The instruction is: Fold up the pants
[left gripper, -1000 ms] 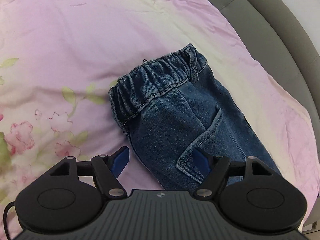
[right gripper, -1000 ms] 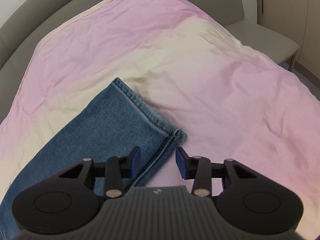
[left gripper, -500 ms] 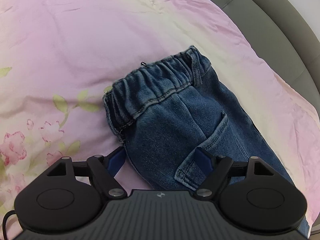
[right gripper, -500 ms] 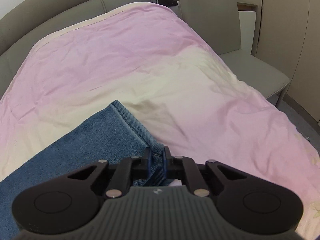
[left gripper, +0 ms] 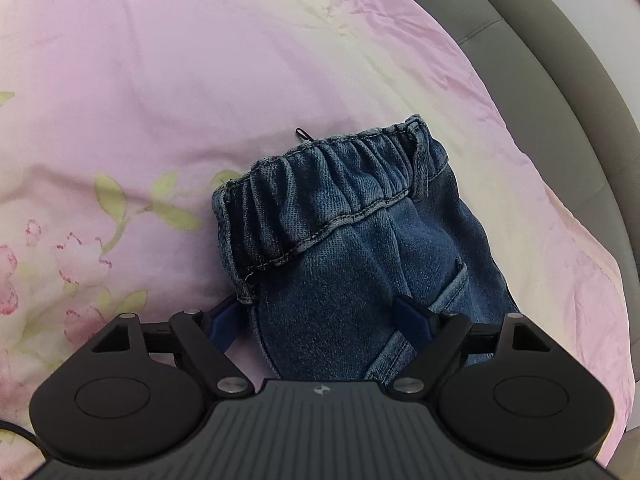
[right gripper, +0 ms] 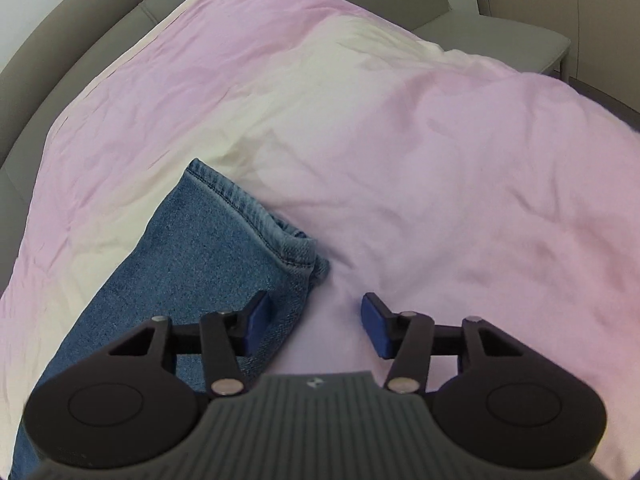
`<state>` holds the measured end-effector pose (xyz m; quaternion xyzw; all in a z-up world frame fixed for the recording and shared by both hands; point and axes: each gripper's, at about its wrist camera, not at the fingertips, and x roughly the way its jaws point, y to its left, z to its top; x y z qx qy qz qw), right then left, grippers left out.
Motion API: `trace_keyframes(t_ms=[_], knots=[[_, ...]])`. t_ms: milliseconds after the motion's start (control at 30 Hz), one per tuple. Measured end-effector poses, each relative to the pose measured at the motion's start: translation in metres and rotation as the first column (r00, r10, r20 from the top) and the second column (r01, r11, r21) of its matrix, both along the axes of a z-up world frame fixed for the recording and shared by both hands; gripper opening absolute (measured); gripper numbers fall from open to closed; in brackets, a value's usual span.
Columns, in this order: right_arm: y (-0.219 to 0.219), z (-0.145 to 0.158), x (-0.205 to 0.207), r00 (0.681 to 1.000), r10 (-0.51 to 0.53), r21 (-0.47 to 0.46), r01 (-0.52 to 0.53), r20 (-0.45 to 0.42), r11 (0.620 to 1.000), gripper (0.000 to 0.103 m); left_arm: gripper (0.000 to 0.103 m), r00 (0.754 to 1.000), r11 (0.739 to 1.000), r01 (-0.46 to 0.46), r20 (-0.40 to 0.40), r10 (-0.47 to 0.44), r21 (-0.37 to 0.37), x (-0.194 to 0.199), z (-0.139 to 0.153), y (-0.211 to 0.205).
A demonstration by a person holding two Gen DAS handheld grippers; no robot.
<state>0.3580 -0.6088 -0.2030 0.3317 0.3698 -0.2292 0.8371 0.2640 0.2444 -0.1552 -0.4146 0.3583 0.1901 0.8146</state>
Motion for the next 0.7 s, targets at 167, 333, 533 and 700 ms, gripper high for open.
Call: trace_keyframes(t_ms=[167,333,533,700], knots=[[0.012,-0.007,0.006,0.997,-0.069,-0.015,0.07,0.028,0.997,0.047,0.074,1.0,0.997,-0.01,-0.029,0.012,0.07,0.011,0.006,-0.005],[0.015,0.034,0.012,0.996,-0.09,-0.114,0.091,0.015,0.989,0.005,0.06,0.996,0.984,0.041,-0.083,-0.027,0.175,0.023,0.049,-0.014],[0.042,0.112,0.011,0.998,-0.027,-0.282,0.043,0.058,0.958,0.0,0.057,0.993,0.965,0.109,-0.078,-0.093,0.24,0.024,0.109,-0.029],[0.027,0.144,-0.019,0.998,-0.005,-0.269,0.021,0.058,0.963,0.0,0.057,0.989,0.955,0.143,-0.065,-0.13,0.261,0.004,0.128,-0.028]])
